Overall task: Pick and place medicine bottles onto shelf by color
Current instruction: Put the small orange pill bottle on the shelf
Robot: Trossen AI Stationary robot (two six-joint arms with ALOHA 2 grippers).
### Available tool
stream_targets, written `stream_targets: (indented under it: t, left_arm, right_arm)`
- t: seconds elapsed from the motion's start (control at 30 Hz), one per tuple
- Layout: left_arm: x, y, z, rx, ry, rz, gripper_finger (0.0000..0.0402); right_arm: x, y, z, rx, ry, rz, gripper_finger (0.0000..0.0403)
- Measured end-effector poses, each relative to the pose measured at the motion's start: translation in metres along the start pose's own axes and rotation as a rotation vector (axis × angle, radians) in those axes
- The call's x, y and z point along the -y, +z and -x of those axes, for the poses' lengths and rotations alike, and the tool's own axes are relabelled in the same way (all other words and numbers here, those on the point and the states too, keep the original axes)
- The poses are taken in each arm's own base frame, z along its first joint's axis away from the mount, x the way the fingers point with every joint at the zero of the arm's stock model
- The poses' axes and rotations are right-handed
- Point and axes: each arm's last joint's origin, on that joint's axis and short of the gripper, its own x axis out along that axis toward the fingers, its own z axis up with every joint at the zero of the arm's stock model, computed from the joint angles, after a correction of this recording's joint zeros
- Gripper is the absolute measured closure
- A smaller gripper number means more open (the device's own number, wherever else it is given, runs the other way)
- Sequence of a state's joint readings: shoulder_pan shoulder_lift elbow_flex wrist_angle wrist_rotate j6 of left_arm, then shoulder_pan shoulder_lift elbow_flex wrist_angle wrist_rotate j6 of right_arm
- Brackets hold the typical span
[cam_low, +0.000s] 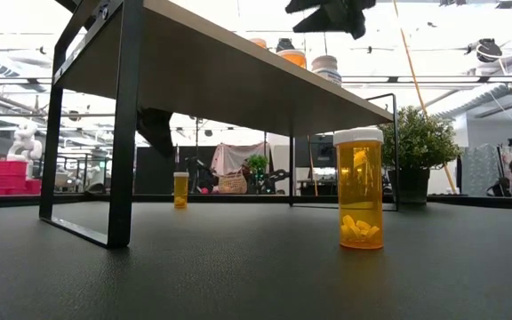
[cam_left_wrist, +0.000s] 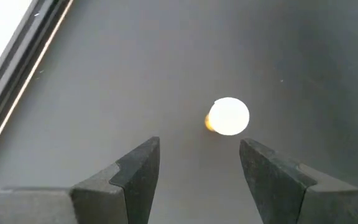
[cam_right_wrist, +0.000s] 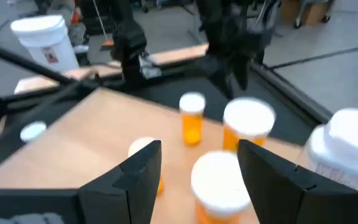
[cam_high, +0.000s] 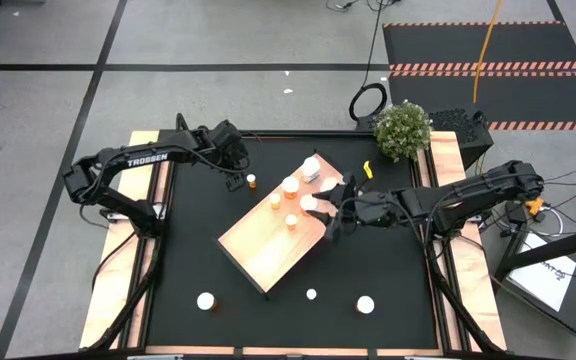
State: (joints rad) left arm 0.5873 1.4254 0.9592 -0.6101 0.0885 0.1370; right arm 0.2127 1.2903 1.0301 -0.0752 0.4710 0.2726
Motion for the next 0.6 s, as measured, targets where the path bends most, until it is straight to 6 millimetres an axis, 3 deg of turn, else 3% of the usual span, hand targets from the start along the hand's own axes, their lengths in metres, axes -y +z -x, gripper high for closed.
stream_targets:
  t: [0.13, 0.33, 0.6]
  left_arm:
    - [-0.002, -0.001, 0.000, -0.010, 0.057, 0.045, 0.0178]
    - [0.002, -0.002, 0.000, -0.030, 0.056, 0.089, 0.0164]
    - [0.027, 0.001, -0.002, -0.017, 0.063, 0.024, 0.0109]
  right_arm:
    - [-0.004, -0.017, 0.000, -0.033, 0.016, -0.025, 0.0195]
    - [-0.006, -0.028, -0.003, 0.047, 0.052, -0.082, 0.0195]
    - [-0.005, -0.034, -0.004, 0.062, 0.051, -0.081, 0.0195]
